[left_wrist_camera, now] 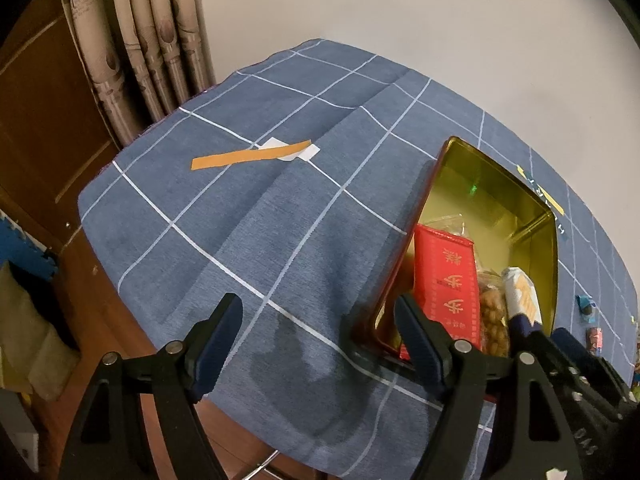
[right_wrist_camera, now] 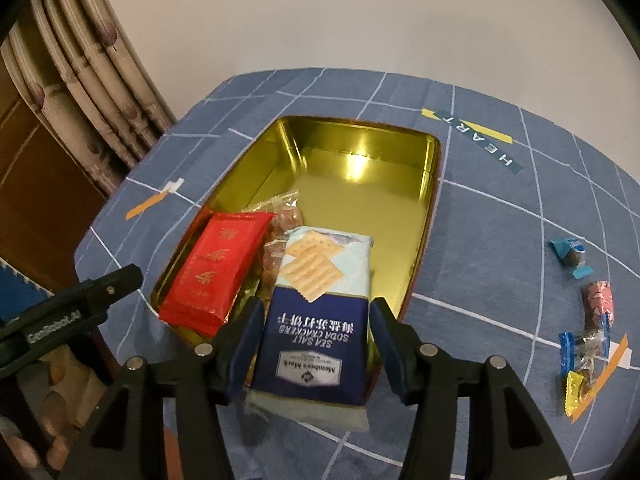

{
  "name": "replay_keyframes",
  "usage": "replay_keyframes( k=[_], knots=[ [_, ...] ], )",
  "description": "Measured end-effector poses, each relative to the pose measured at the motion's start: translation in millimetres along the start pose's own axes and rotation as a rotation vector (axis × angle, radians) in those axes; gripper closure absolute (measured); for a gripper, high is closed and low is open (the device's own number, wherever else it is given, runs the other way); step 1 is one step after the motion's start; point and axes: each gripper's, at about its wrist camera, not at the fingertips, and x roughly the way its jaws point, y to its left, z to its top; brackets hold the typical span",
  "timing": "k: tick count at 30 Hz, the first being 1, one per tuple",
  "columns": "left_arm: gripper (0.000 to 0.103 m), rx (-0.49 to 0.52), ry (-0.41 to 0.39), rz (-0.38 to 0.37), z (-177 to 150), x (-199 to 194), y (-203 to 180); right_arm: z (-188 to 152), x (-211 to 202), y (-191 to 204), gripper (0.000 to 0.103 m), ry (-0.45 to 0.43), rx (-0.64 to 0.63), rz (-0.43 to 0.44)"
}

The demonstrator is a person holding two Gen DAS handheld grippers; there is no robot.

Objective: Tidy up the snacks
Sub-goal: 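Lower the soda cracker pack into the tin and open the right tool, then move the right tool to the yellow wrapped candy and grasp it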

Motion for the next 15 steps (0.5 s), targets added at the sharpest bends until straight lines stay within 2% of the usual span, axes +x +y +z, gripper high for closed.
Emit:
replay_keyframes(
  k=[5, 10, 13, 15],
  knots=[
    [0.028, 0.001, 0.000, 0.004, 1, 0, 0, -2, -16, -24, 0.047, -0.022, 0.053, 0.003],
    [0.028, 0.006, 0.001, 0.008, 1, 0, -1, -4, -35, -65, 0.047, -0.062, 0.132, -0.012],
    [0.028, 0.007, -0.006, 0.013, 1, -1, 0, -5, -43, -87, 0.047, -0.073, 0.170, -0.034],
    [0.027, 0.009, -0.010, 0.014, 1, -1, 0, -10, -49, -108, 0.047, -0.075, 0.182, -0.082]
  ],
)
